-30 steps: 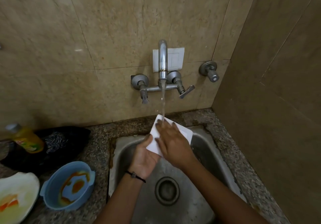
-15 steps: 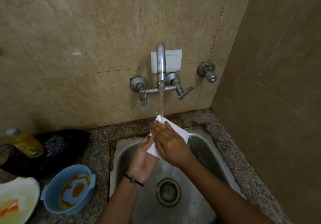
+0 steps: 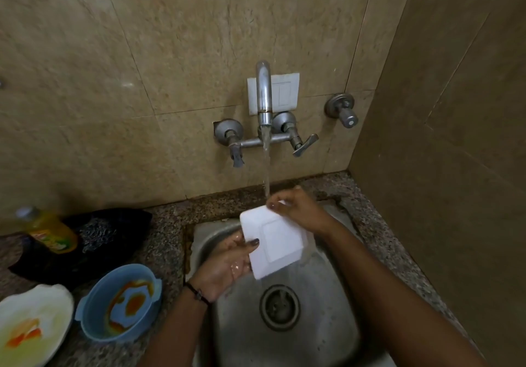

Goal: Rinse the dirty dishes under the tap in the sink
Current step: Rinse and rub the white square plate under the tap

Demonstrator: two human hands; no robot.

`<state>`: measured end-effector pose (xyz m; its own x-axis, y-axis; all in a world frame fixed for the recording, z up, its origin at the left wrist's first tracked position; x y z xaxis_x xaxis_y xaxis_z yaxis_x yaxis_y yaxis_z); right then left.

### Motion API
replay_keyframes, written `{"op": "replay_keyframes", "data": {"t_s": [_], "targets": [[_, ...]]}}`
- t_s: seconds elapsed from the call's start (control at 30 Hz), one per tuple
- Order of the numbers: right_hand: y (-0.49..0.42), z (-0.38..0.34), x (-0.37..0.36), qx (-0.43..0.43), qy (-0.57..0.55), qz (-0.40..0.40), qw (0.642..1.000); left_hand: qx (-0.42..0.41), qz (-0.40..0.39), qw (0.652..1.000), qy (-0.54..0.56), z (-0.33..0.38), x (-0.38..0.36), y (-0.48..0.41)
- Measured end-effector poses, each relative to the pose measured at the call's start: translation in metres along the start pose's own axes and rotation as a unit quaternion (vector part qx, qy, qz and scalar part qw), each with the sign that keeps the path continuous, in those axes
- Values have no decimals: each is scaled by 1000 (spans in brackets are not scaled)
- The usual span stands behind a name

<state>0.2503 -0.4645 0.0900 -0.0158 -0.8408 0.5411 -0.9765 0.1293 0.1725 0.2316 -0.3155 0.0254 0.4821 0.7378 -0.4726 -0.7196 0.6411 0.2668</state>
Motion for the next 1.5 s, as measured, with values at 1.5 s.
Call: {"op": "replay_keyframes", "data": {"t_s": [1.5], "targets": [[31,-51,-49,243,257,87,931,-41,40,997,-58,26,9,-13]]}}
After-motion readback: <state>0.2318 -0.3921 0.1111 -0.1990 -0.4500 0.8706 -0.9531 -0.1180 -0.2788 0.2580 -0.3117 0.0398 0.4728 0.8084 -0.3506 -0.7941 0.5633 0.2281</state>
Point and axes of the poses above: each hand's wrist, its own y-axis away from the middle knuckle, its own x-axis out of the back of the hand, z = x × y, the point moved 9 cm from there along -y, towards the middle knuckle, and after that the axes turned 6 degrees about -x, right-handed, at the moved point
